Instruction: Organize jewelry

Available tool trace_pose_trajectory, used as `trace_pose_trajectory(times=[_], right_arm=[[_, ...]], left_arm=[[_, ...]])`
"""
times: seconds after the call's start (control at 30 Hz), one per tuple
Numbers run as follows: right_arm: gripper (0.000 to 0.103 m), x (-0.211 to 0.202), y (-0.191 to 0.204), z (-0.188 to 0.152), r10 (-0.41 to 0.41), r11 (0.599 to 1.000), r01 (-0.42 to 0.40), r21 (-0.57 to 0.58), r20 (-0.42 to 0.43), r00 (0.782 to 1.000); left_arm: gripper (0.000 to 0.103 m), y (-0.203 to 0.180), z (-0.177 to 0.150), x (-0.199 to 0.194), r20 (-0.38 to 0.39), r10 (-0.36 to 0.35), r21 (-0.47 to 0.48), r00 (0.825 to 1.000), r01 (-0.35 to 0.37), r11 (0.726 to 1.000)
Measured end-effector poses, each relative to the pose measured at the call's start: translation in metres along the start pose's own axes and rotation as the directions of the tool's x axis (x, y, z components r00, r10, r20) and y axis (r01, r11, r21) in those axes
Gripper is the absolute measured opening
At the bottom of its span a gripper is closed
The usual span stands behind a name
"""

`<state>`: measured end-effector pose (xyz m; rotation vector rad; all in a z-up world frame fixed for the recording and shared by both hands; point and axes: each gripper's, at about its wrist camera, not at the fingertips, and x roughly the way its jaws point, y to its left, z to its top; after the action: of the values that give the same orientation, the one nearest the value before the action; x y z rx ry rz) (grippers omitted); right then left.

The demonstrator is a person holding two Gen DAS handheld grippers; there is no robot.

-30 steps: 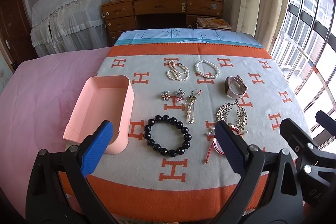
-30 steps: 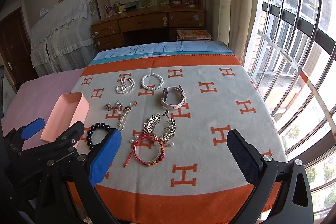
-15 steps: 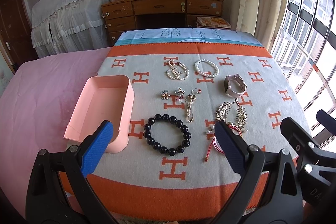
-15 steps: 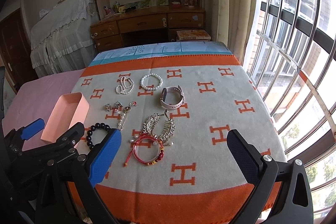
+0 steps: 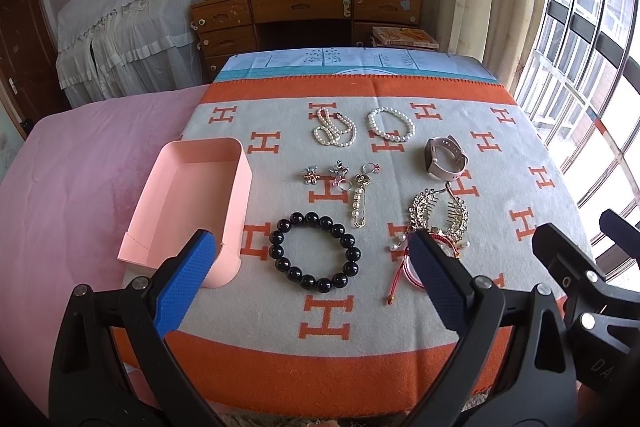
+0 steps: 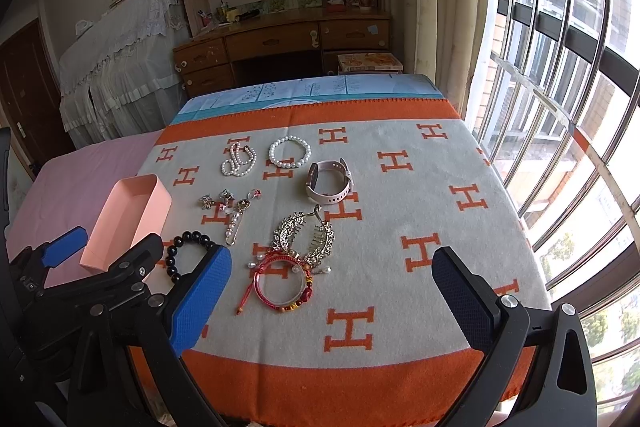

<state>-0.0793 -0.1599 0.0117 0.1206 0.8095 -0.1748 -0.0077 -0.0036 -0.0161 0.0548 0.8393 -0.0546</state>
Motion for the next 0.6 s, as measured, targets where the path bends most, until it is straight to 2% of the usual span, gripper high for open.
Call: trace_pose_trajectory(times=[0.6], right_arm=[[0.100, 0.011, -0.001, 0.002, 0.030, 1.000, -0.030, 0.002, -0.035, 0.999]], left_arm=[[0.096, 0.001, 0.004, 0.013, -0.057, -0.012, 0.002, 0.998, 0.012, 1.000]])
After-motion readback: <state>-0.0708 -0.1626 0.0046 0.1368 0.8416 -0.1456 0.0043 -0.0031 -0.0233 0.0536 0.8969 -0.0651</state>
